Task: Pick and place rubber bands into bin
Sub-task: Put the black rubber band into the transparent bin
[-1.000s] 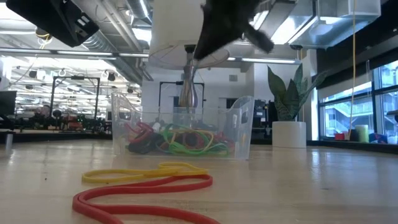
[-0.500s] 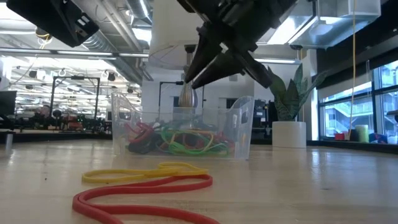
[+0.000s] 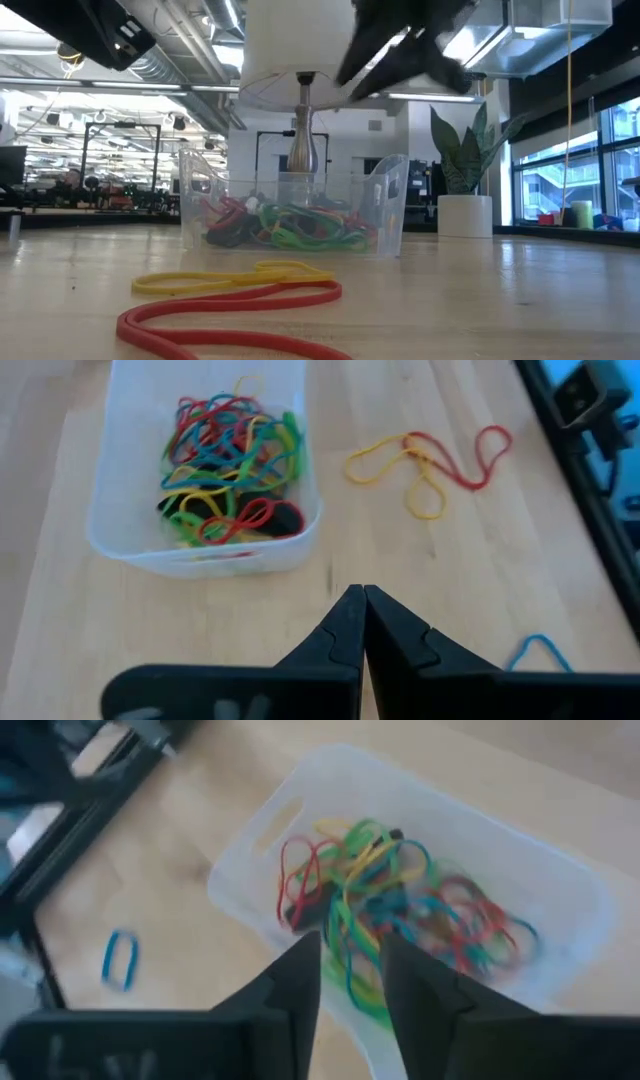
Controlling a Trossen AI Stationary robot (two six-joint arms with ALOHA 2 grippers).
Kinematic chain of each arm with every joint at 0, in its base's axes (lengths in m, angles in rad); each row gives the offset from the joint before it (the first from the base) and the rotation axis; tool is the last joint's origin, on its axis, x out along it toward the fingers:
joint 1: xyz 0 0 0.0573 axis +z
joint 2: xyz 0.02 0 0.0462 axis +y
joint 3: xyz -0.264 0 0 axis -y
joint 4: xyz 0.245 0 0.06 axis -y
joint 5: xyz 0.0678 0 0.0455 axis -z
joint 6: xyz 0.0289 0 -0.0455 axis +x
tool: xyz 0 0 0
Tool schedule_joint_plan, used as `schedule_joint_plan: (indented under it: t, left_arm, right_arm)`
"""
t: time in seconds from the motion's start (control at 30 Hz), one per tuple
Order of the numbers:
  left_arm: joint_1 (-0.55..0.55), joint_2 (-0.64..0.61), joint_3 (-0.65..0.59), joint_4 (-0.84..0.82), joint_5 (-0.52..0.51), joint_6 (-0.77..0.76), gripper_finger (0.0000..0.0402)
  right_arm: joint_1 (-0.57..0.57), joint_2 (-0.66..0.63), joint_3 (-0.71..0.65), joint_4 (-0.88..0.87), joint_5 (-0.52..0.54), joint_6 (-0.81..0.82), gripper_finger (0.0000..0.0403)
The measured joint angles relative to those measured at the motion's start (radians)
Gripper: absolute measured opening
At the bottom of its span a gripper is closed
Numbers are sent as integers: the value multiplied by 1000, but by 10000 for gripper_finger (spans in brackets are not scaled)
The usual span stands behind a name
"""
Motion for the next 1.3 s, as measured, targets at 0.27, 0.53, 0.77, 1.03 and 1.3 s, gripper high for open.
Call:
schedule_joint_plan:
  t: [0.27,0.53,0.77,1.03,1.3]
  left_arm:
    - [-42,14,1,35,-61,-80,3]
    - [-51,23,1,33,-85,-108,3]
    - [-38,23,1,34,-175,-107,3]
    - [-21,23,1,36,-176,-108,3]
    - [-21,23,1,38,-157,-132,3]
  right_arm:
    - [178,-124,-3,-306,9,152,15]
    - [400,-128,-3,-527,-154,637,37]
    - [544,-41,-4,-647,-337,1030,76]
    - [567,104,-4,-614,-423,1070,119]
    - [567,204,-4,-599,-471,1070,118]
